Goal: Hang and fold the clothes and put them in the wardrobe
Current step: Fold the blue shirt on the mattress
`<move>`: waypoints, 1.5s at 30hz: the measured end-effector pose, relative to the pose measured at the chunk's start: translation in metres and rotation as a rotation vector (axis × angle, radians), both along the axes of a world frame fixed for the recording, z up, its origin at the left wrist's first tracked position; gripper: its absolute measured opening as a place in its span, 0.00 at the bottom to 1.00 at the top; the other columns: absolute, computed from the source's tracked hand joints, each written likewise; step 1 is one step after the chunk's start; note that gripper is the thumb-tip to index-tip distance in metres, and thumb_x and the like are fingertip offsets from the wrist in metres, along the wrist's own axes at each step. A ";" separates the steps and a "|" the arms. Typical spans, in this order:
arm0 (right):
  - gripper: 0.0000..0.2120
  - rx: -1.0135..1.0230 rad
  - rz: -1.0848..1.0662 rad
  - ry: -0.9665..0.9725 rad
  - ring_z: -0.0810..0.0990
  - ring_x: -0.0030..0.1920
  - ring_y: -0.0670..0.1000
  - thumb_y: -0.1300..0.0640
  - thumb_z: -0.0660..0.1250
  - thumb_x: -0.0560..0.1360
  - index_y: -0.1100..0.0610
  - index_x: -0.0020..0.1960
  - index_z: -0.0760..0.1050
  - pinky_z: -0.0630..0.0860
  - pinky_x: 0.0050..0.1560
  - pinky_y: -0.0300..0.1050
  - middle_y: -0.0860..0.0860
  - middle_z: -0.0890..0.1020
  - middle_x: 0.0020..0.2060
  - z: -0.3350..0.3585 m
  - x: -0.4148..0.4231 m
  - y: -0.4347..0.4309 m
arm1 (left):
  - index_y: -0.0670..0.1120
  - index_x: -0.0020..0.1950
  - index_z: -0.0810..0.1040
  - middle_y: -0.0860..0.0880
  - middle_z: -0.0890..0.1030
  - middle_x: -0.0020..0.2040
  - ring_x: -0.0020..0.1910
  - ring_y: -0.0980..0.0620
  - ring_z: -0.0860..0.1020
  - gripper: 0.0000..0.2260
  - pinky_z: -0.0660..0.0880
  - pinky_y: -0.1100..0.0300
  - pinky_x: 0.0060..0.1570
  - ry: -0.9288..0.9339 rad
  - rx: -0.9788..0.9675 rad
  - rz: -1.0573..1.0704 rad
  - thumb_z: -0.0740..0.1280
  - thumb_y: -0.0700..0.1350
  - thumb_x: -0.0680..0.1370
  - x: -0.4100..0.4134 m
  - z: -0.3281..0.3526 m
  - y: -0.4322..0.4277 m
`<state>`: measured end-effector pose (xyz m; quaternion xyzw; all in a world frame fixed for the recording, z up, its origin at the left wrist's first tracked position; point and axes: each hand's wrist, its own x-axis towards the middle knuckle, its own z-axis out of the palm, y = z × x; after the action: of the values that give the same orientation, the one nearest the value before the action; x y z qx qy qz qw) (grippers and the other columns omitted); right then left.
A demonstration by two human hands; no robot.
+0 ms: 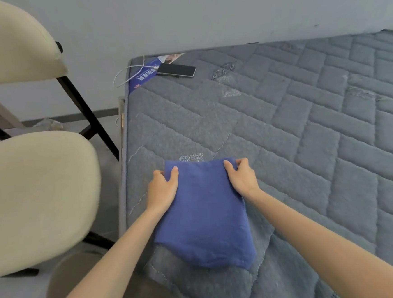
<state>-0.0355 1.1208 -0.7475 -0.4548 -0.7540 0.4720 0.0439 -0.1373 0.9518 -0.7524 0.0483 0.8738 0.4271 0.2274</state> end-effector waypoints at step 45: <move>0.20 -0.056 0.393 0.511 0.77 0.56 0.48 0.49 0.58 0.80 0.46 0.71 0.62 0.74 0.59 0.50 0.42 0.76 0.56 0.121 -0.061 -0.151 | 0.52 0.67 0.68 0.59 0.76 0.55 0.56 0.55 0.75 0.17 0.72 0.56 0.57 0.305 0.420 0.314 0.61 0.53 0.79 -0.015 0.109 -0.153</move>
<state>-0.0962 0.9703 -0.6264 -0.1683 -0.7787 0.5909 0.1271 -0.1523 0.7989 -0.6438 0.0222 0.7871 0.6164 0.0096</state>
